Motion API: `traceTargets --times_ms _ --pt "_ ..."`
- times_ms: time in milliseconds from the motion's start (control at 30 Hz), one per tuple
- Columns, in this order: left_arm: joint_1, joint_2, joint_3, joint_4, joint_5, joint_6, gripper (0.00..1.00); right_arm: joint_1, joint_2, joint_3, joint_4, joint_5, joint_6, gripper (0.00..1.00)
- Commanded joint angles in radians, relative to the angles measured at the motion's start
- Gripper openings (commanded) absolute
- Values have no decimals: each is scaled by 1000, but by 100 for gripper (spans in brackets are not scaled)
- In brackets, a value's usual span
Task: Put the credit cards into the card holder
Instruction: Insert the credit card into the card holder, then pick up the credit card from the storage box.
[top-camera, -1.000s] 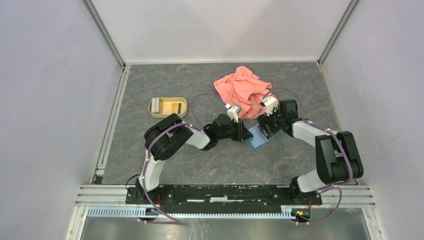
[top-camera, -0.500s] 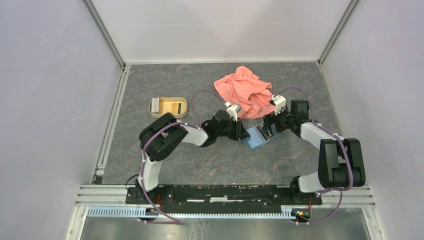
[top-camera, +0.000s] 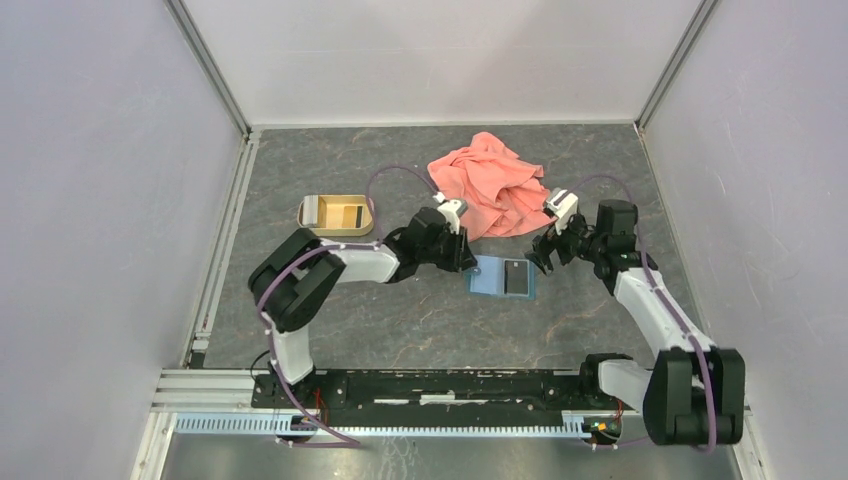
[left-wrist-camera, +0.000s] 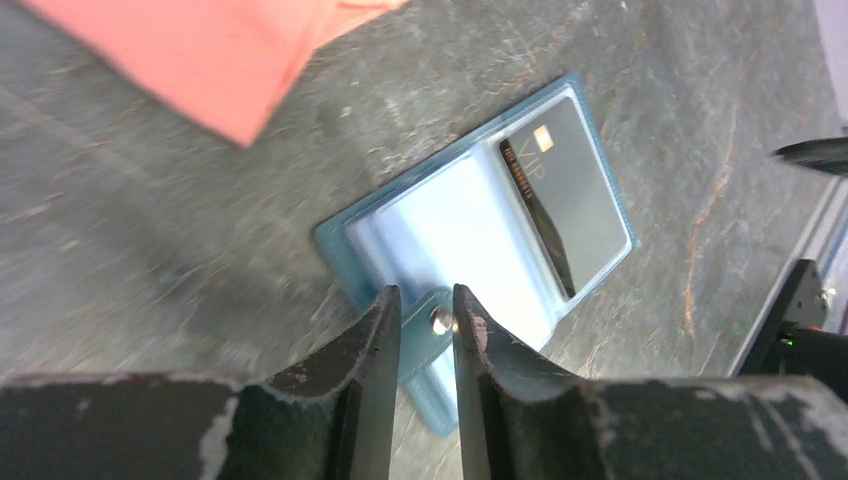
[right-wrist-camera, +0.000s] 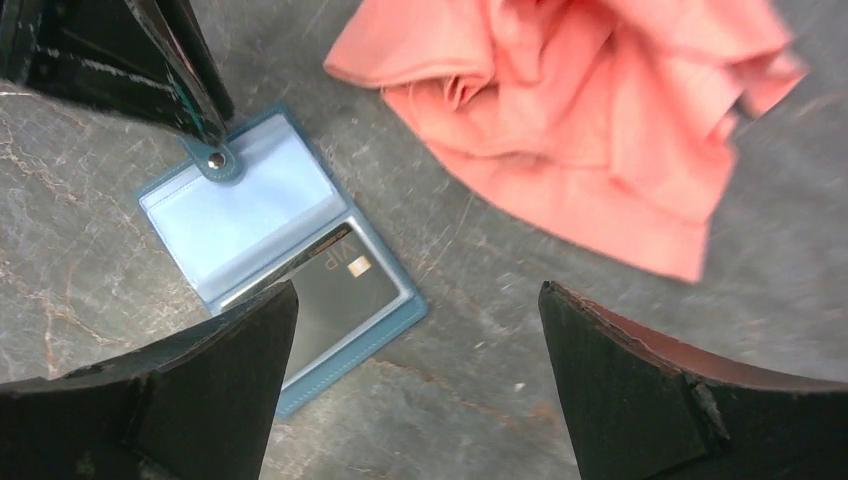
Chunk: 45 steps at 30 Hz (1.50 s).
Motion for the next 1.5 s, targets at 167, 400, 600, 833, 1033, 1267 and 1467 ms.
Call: traceTargets --times_ms 167,400,600,833,1033,1267,1467 --pt "29 -414 -62 -174 -237 264 53 -1 -190 117 -9 -29 -121 98" --pt "204 -633 -66 -339 -305 263 99 0 -154 92 -3 -307 -108 98" --pt "458 -656 60 -609 -347 288 100 -1 -127 40 16 -252 -129 98" --pt "630 -539 126 -691 -451 420 100 0 -128 -14 31 -223 -136 98" --pt "702 -360 233 -739 -494 449 100 -1 -55 6 -3 -157 -136 98" --pt "704 -265 260 -708 -572 481 95 -1 -4 26 -31 -151 -133 98" --pt "704 -181 291 -716 -608 500 82 0 7 23 -30 -153 -132 98"
